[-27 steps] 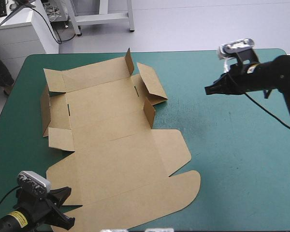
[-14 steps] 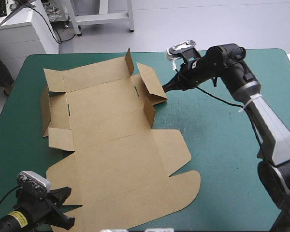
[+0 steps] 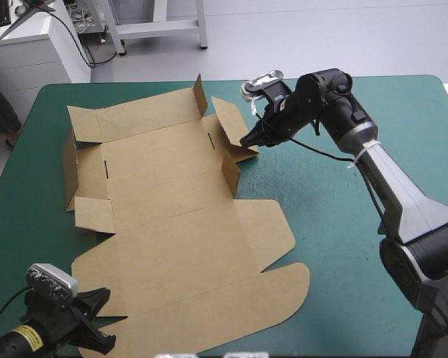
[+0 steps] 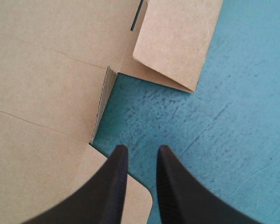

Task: Fold the box

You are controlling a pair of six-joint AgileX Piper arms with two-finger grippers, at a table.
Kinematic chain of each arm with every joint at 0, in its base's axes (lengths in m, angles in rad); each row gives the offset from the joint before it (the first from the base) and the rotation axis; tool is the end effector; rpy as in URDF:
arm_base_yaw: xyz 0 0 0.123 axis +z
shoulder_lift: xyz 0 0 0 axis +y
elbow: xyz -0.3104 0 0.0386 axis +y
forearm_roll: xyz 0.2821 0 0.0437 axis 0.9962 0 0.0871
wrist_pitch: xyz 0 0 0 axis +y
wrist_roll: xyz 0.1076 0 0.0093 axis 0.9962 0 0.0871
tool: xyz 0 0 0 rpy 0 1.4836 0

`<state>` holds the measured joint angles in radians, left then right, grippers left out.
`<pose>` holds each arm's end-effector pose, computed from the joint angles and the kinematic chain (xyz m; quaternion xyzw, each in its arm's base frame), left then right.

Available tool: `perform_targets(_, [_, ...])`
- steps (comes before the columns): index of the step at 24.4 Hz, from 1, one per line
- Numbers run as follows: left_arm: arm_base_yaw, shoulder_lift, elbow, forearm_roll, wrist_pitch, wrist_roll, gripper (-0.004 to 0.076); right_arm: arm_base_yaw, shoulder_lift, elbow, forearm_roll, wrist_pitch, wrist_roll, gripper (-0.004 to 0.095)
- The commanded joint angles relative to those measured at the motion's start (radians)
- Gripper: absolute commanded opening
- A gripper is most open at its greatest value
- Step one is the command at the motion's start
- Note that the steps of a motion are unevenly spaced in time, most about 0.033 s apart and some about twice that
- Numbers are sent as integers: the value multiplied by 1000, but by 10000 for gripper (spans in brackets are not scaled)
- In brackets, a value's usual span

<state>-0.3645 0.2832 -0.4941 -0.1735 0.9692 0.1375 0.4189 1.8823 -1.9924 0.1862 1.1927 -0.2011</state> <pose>0.0539 -0.0370 0.2826 0.2101 0.8723 -0.1342 0.4207 0.4180 0.2065 0.3921 -0.2833 0.9118 0.1227 0.2708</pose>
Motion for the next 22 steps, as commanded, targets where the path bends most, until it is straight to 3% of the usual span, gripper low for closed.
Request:
perform_targets(1, [-3,9,-25,-17,-60,-3,-8,0,-21,-31,1,-10,0,371])
perform_targets(6, [-3,9,-25,-17,-61,-3,-8,0,41,-31,113,-14,-35,495])
perform_targets(22, [-3,9,-25,-17,-61,-3,-8,0,207,-31,310,-157,-145,496])
